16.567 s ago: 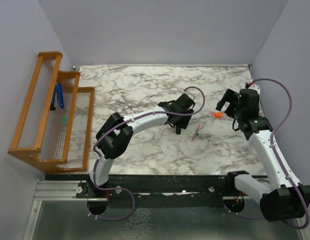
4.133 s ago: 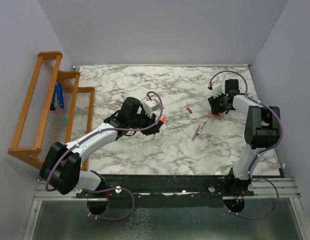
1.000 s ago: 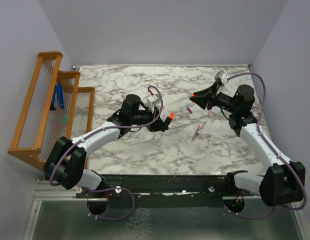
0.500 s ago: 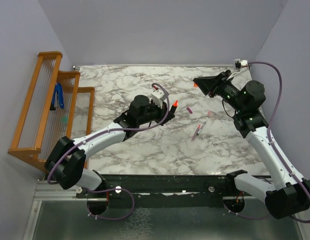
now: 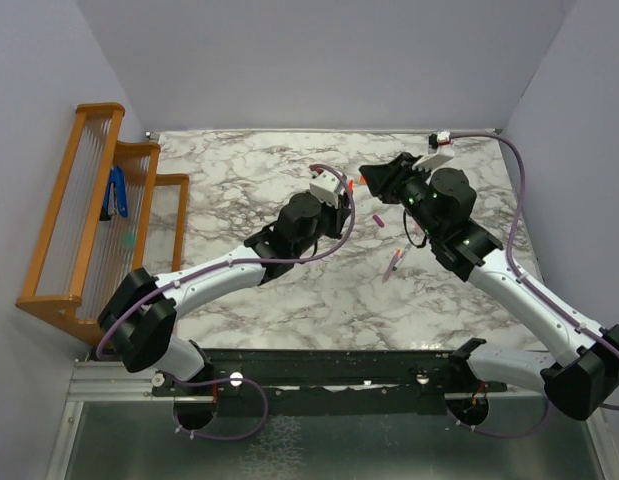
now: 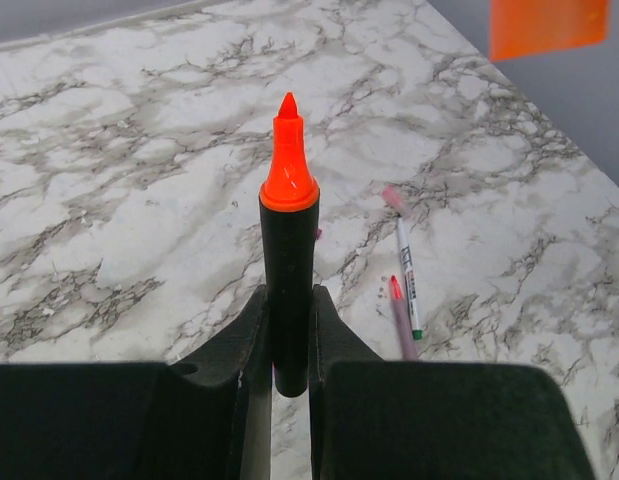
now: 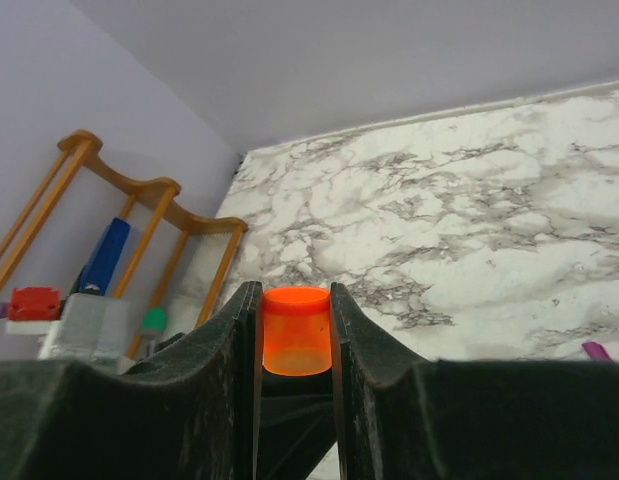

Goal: Insert the pens into the pen caps

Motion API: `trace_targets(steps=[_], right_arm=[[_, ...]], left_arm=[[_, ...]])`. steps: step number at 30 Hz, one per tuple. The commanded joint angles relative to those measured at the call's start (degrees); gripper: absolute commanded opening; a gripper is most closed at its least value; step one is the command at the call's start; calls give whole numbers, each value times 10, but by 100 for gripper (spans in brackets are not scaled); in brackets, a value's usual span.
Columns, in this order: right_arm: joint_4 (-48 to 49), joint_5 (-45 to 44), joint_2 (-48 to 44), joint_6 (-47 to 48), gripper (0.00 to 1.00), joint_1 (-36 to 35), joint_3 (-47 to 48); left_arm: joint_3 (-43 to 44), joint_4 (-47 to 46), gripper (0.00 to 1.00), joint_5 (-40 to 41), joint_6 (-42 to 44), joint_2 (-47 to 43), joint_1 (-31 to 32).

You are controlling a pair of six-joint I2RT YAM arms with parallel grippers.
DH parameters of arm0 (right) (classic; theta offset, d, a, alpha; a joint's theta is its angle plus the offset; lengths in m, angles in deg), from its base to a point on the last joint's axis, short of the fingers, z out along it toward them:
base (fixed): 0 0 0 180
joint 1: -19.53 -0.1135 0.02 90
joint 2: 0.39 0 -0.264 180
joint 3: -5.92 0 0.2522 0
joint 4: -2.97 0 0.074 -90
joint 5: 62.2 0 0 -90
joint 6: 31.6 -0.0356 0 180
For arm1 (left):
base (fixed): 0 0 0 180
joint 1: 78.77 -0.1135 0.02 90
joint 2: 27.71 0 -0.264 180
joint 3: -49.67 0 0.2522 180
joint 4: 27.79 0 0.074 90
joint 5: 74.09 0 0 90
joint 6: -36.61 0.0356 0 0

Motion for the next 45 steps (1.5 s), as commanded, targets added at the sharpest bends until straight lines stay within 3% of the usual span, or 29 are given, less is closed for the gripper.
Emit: trace_targets(steps=[1,13,20,45], right_arm=[[10,-84,11,15,1,-11,14],[102,-102,14,62,0,-15,-28],[133,-110,18,82,1,-15,-38],[112,-49,36,65,0,-15,-39]], left_arm=[[35,-26,0,18,-9,-2,2],[24,-51,0,-82,-60,-14,-3],[13,-66,0,-100,-69,-16,-4],[14,-83,0,-136,-79,0,-31]])
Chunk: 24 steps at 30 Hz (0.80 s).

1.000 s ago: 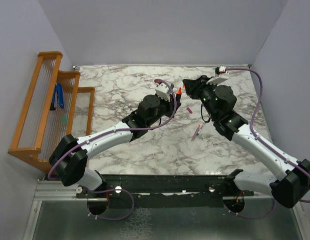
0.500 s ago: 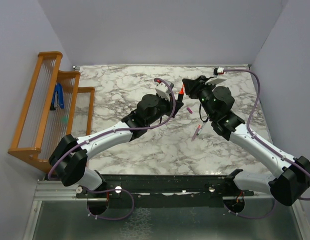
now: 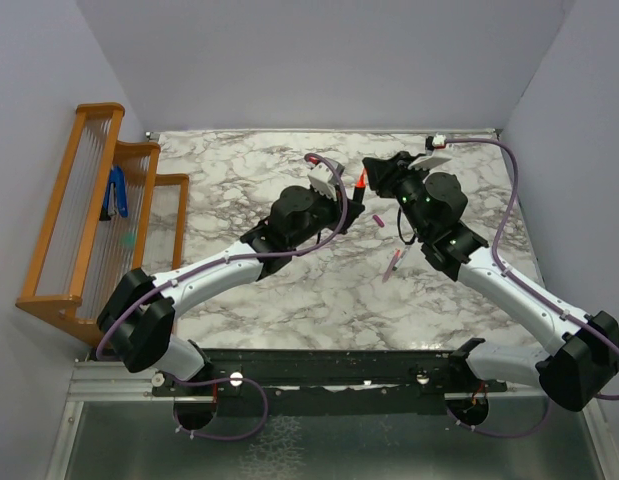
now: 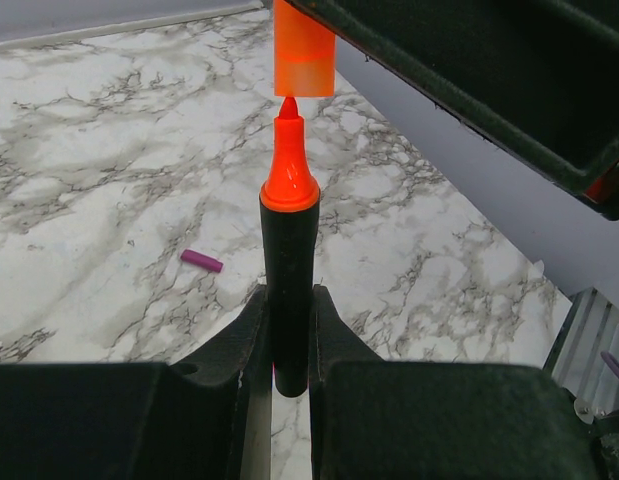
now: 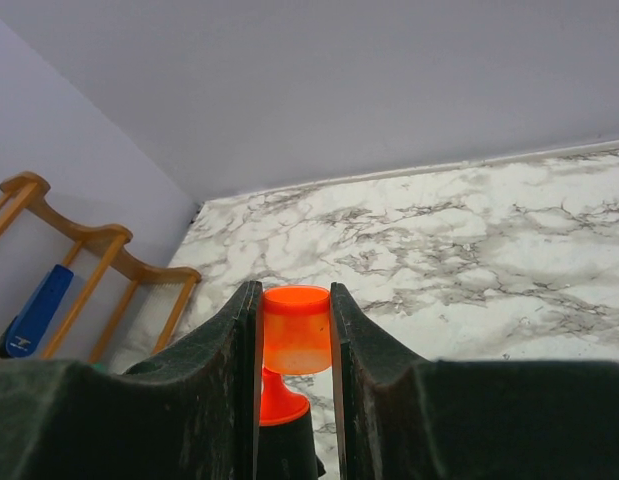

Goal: Insert the pens into the pen caps

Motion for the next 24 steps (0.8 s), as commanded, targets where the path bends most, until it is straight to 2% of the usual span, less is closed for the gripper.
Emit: trace_targets(steps=[1,15,24], right_arm=[[-10,34,2,-4,0,-4,1],[-11,60,14,-15,0,-5,4],[-38,61,-2,-2,1,-5,-12]], left_arm=[[-2,-26,0,-16,-4,2,-11],[11,-26,0,-31,-2,17,-19],[16,-23,0,-14,7,9,-34]])
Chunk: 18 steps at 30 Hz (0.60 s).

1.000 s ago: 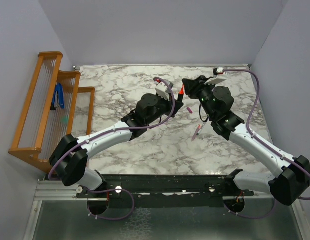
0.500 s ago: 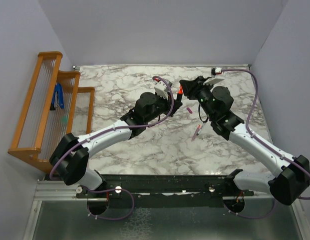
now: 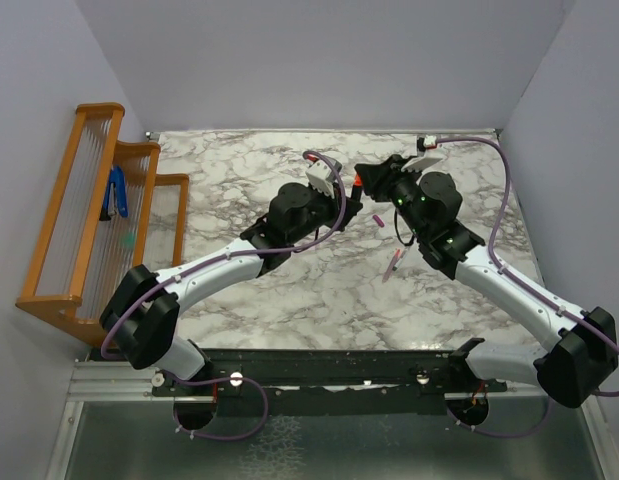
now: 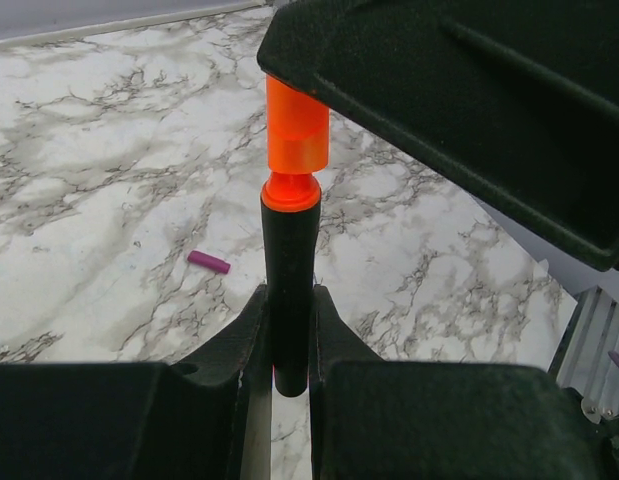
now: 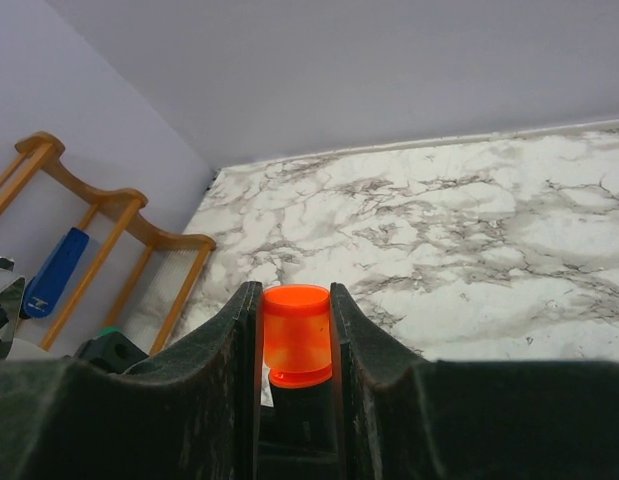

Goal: Insert the pens into the pen caps

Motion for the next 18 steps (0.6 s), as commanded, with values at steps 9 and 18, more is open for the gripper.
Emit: trace_targets(steps=[9,18], right_arm=[[-44,15,-4,-9,1,-13,-23],[-104,-59,28,-14,1,-56,7]], left_arm=[[46,2,0,41,26,10,-18],[92,34,0,137,66,32,-12]])
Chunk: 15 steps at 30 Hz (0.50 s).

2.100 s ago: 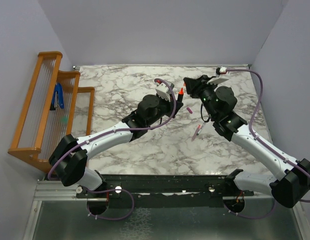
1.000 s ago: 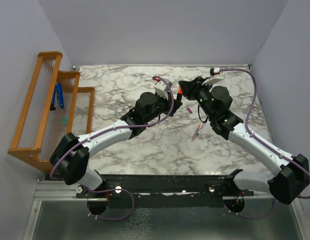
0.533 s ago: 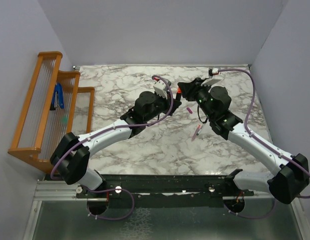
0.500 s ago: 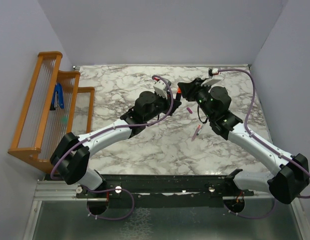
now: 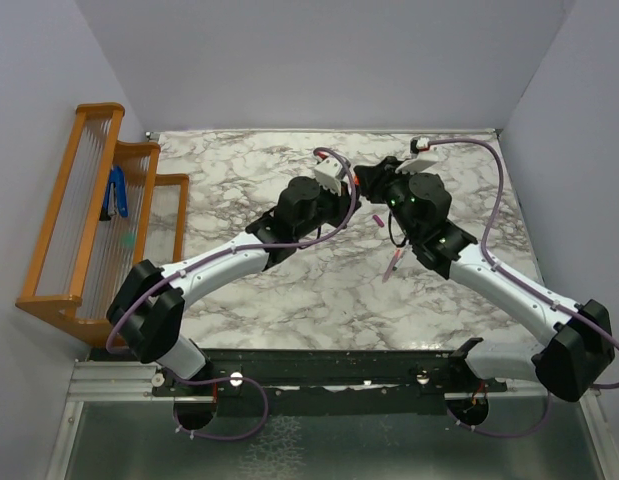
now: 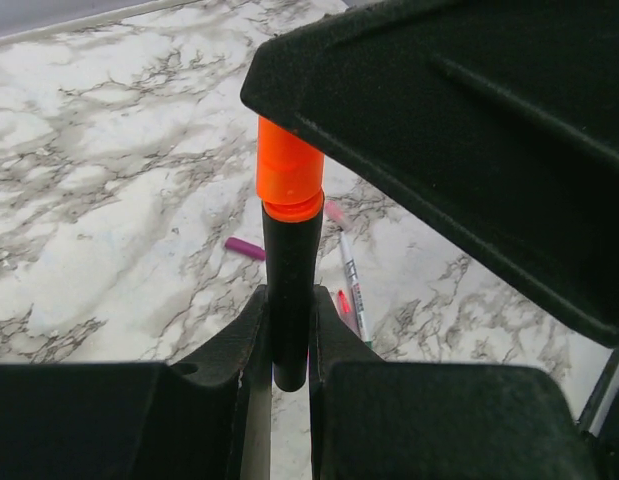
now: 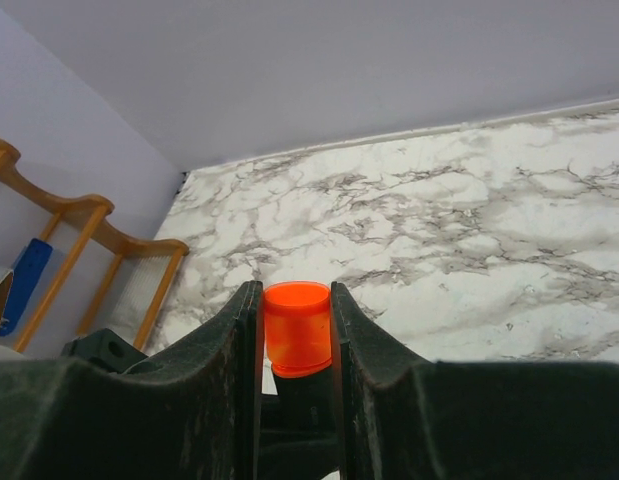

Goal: Insert the pens into the pen caps

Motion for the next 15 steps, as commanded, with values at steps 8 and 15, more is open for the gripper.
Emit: trace_targets(steps=[8,15], right_arm=[[-110,-11,21,-12,1,-45,2],[-107,11,17,0,0,-46,-15]], left_arm=[[73,-20,0,141,73,22,-13],[73,-27,0,114,75,13,-42]])
